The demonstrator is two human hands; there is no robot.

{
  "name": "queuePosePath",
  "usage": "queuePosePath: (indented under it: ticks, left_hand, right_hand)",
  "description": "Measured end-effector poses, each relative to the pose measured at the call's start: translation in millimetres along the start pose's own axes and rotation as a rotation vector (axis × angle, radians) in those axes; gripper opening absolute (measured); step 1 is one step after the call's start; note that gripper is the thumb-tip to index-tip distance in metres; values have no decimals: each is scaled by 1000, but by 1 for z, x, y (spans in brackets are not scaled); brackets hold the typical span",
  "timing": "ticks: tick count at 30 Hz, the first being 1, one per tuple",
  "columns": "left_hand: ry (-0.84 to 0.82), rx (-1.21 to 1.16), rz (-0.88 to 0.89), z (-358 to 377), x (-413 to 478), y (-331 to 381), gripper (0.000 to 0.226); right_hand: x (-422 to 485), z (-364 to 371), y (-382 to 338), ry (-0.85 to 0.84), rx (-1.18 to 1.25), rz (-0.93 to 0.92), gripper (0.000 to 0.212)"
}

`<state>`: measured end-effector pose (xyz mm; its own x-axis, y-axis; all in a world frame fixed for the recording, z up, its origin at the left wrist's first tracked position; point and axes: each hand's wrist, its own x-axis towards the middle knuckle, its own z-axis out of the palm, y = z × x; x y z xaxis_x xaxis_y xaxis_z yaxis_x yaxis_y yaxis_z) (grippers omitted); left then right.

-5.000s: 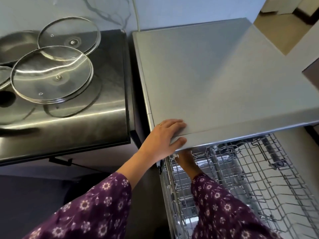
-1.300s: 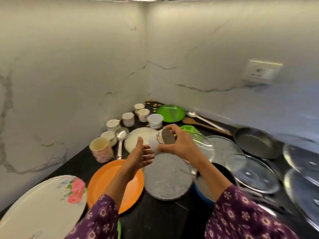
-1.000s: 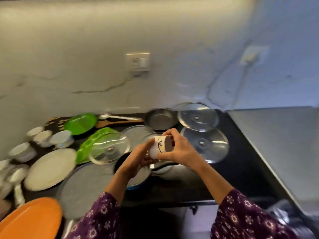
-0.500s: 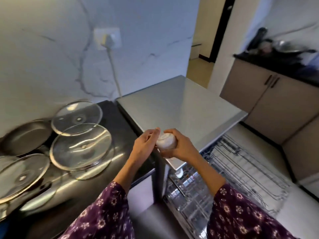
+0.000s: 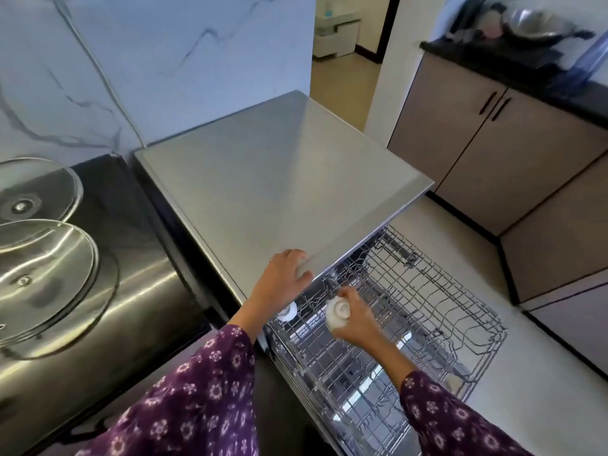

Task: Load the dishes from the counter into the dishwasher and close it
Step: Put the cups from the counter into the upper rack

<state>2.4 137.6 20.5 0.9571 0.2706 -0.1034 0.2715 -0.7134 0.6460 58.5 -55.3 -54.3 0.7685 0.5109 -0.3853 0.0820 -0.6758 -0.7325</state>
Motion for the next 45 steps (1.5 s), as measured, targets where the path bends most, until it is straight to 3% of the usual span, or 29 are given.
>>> queuePosePath:
  ticks: [3, 7, 11, 20, 23, 26, 31, 38, 41, 45]
  left_hand:
    - [48, 64, 48, 11, 9, -13, 32]
    - [131, 136, 129, 20, 14, -33, 35]
    - [178, 110, 176, 26, 13, -43, 39]
    - [242, 78, 225, 33, 13, -53, 34]
    - [262, 68, 227, 33, 12, -51, 32]
    - [268, 64, 225, 34, 13, -51, 31]
    - [277, 62, 218, 33, 13, -51, 26]
    - [348, -1, 130, 12, -14, -47, 30]
    - [435, -58, 50, -16, -43, -56, 31]
    - [597, -55, -17, -76, -107, -85, 31]
  right_hand:
    - [23, 27, 25, -108, -139, -12, 85]
    - [54, 63, 46, -269, -235, -64, 84]
    - [77, 95, 61, -324, -285, -153, 86]
    - [92, 143, 94, -290, -352, -234, 102]
    - [97, 152, 97, -253, -403, -192, 110]
    - [100, 155, 93, -240, -451, -131, 95]
    - [96, 148, 85, -242, -480, -70, 111]
    - [42, 99, 7, -182, -560, -2, 53]
    - [-1, 99, -45, -213, -666, -211, 35]
    - [-59, 150, -121, -458, -635, -447, 35]
